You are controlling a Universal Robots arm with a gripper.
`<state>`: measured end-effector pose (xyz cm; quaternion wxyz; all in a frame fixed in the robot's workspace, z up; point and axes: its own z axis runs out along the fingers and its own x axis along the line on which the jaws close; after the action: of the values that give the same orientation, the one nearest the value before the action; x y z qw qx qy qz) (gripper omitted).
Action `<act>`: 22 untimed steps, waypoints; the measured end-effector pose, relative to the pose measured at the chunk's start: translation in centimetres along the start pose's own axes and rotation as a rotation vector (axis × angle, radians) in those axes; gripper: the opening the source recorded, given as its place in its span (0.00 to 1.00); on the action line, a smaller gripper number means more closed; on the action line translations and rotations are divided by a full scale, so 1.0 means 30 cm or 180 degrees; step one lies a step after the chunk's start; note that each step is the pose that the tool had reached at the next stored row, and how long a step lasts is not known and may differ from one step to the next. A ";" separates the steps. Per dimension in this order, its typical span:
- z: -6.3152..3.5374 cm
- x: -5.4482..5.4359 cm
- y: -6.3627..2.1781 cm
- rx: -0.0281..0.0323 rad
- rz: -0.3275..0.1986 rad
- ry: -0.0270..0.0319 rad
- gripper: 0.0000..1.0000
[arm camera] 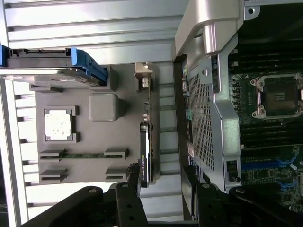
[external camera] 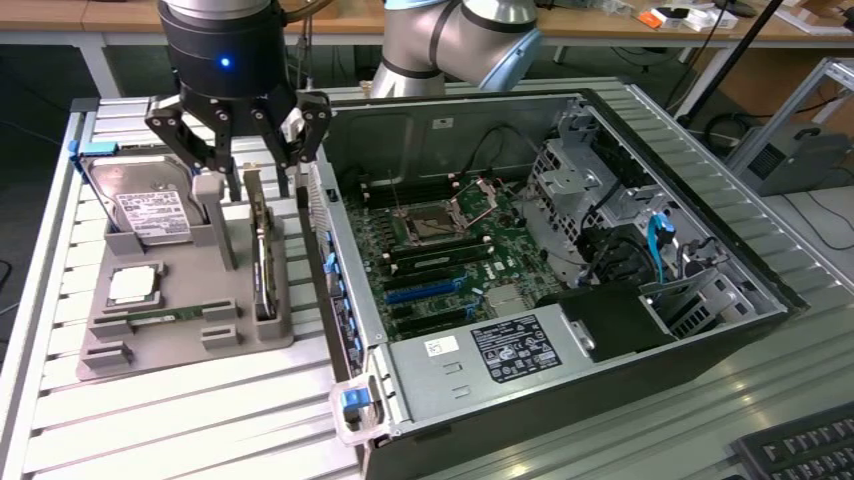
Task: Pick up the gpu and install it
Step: 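Pick up the gpu and move the gpu toward the slot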
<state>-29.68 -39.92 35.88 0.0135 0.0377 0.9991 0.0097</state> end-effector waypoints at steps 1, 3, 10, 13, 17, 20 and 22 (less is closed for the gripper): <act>0.000 0.000 0.000 0.0000 0.0000 0.0000 0.48; 0.002 0.000 0.000 0.0000 0.0000 0.0000 0.48; 0.008 0.000 0.000 0.0000 0.0000 0.0000 0.48; 0.010 0.000 0.000 0.0000 0.0000 0.0000 0.48; 0.012 0.000 0.000 0.0000 0.0000 0.0000 0.48; 0.015 0.000 0.000 0.0000 0.0000 0.0000 0.48; 0.016 0.000 0.000 0.0001 0.0000 0.0000 0.48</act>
<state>-29.68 -39.92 35.39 0.0135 0.0377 0.9992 0.0096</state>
